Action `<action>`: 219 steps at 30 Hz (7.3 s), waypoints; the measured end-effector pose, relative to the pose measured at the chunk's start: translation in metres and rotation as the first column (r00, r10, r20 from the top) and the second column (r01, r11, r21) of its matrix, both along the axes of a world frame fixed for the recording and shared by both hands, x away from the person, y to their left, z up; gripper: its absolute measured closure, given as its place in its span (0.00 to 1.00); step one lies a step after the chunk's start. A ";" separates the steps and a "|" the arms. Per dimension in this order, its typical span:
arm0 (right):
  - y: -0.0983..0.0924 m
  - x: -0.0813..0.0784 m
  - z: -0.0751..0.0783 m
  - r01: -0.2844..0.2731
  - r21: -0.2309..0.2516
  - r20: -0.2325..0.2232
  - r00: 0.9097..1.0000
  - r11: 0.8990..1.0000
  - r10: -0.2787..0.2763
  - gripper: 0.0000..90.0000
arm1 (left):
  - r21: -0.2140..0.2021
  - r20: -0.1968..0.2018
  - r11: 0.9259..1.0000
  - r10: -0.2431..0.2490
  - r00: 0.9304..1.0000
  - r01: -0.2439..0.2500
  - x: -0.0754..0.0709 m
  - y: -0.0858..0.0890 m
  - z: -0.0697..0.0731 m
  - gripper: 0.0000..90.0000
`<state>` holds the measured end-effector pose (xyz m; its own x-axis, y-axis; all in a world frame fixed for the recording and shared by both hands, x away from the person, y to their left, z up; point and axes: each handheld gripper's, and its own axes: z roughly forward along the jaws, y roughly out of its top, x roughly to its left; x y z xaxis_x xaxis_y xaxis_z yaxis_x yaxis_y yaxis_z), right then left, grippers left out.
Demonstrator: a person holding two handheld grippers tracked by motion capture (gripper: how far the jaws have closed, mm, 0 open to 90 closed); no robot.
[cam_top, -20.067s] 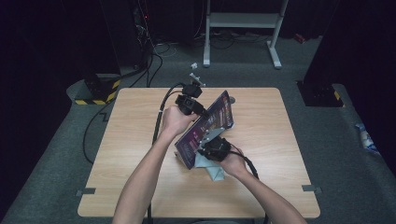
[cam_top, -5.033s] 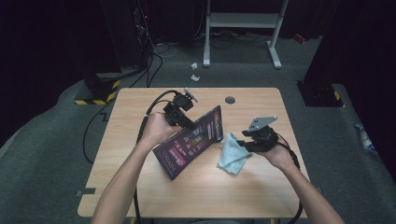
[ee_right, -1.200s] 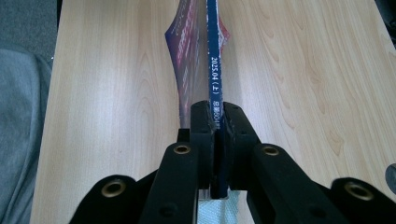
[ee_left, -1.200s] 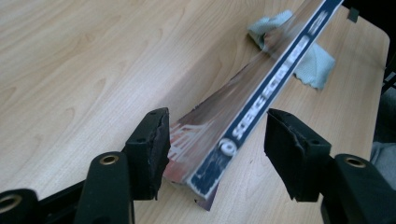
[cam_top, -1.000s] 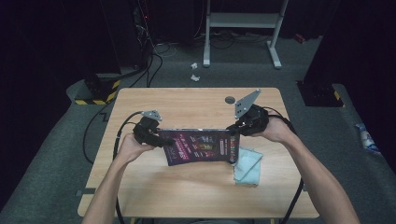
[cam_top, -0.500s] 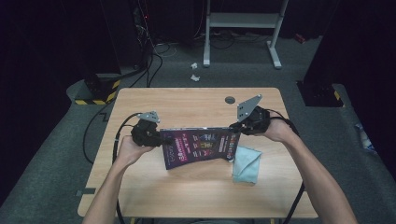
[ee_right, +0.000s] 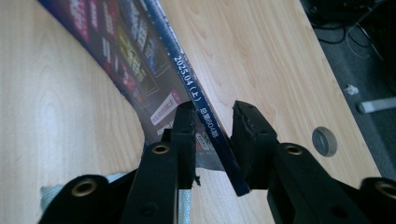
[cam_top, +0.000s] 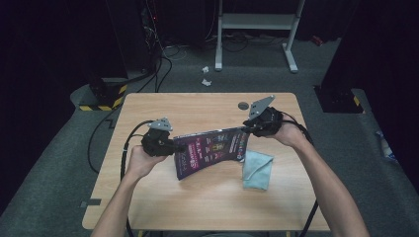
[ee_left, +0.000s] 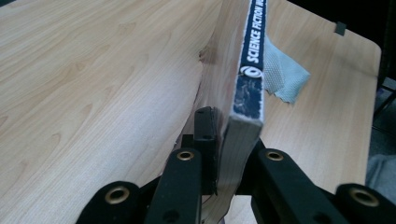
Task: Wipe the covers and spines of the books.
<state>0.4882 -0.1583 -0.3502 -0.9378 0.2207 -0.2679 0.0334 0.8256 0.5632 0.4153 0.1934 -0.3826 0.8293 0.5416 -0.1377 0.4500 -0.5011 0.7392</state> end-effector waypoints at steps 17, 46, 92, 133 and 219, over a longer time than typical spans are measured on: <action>-0.034 -0.011 -0.017 0.247 0.137 -0.071 0.968 0.959 -0.239 0.50 | 0.025 0.048 0.990 0.135 0.990 -0.136 0.000 -0.002 -0.005 0.93; -0.020 -0.030 -0.141 0.306 -0.127 -0.159 0.933 0.944 -0.323 0.77 | 0.066 0.128 0.968 0.231 0.964 -0.241 -0.006 -0.015 -0.021 0.93; 0.008 0.007 -0.013 0.458 0.197 -0.040 0.887 0.867 -0.460 0.91 | 0.127 0.208 0.984 0.097 0.973 -0.125 -0.024 -0.051 -0.009 0.93; -0.009 0.019 -0.029 0.512 0.101 -0.203 0.850 0.853 -0.486 0.91 | 0.077 0.173 0.994 0.060 0.983 -0.075 -0.016 -0.055 -0.008 0.93; 0.010 0.011 -0.054 0.447 0.004 -0.273 0.861 0.895 -0.429 0.91 | 0.094 0.200 0.993 0.044 0.979 -0.064 -0.022 -0.059 -0.021 0.93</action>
